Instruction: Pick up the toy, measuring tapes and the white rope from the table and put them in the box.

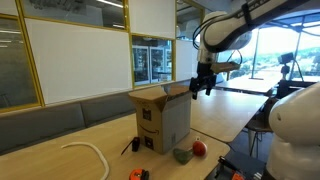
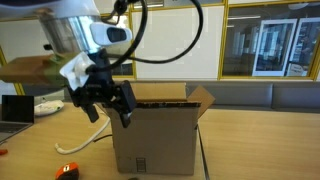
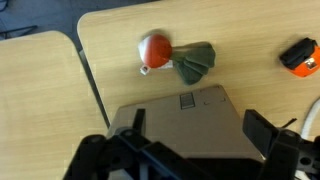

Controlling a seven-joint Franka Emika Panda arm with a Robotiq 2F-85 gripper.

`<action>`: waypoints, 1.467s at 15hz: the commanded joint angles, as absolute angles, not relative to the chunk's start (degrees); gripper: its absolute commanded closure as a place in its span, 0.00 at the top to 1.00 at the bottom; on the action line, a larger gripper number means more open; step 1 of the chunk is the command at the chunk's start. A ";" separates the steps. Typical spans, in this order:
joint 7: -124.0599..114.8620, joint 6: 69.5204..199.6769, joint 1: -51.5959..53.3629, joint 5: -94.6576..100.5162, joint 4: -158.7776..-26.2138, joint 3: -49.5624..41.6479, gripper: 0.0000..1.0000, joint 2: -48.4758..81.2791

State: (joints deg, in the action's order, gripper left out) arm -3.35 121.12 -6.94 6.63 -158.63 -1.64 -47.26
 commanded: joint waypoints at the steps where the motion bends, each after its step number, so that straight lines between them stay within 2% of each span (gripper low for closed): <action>1: -9.34 127.16 -9.21 7.92 -158.80 0.78 1.00 -36.73; 7: -13.95 139.96 -10.59 7.33 -158.39 -0.37 1.00 -20.42; 13: -26.51 143.47 -11.66 2.74 -155.29 -1.72 1.00 -6.50; 22: -34.27 148.90 -10.53 -15.14 -153.83 -6.01 1.00 3.95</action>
